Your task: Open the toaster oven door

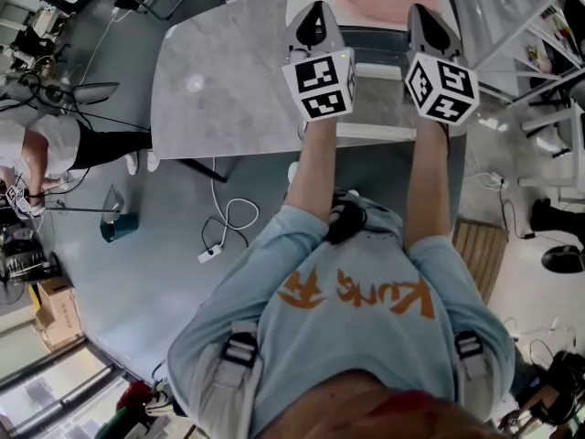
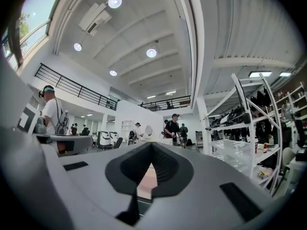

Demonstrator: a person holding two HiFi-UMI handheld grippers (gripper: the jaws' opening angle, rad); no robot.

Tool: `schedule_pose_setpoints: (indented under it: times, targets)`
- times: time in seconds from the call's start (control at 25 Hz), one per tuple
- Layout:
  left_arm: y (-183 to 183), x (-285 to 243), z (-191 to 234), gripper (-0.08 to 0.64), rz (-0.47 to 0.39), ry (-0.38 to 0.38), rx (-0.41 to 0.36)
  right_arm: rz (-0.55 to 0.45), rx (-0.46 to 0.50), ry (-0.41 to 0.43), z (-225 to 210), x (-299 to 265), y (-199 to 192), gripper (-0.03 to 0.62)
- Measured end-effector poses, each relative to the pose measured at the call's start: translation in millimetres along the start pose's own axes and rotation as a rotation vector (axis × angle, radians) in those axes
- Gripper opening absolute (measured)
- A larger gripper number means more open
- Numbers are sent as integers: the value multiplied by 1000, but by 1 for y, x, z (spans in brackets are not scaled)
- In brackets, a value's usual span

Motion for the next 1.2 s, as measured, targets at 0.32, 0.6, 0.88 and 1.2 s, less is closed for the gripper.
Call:
schedule_pose_setpoints:
  times: [0.32,0.6,0.88,1.2]
  targets:
    - [-1,5,-17,3,14,-80,-42,70,-32,-53,-21,19,-21,-2]
    - [-12,1,-19,2,39,-96,-56,93,20,-37,-20,22,-25,-2]
    - [-18,-9,-22,2,50,-96,-70,89,38,-22,-26,13,-24,-2]
    - [-15,-6,-11,2,44,-85,-71,84,43,4,-14,7,-21,-2]
Point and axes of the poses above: the fingertips, and each gripper's own axes: x backward along the fingers, z to its left, y out of its top, the point moved 2 cm from there along x, backward along the fingers, and after that the axes turned 5 degrees about z, right-handed, at the moved point
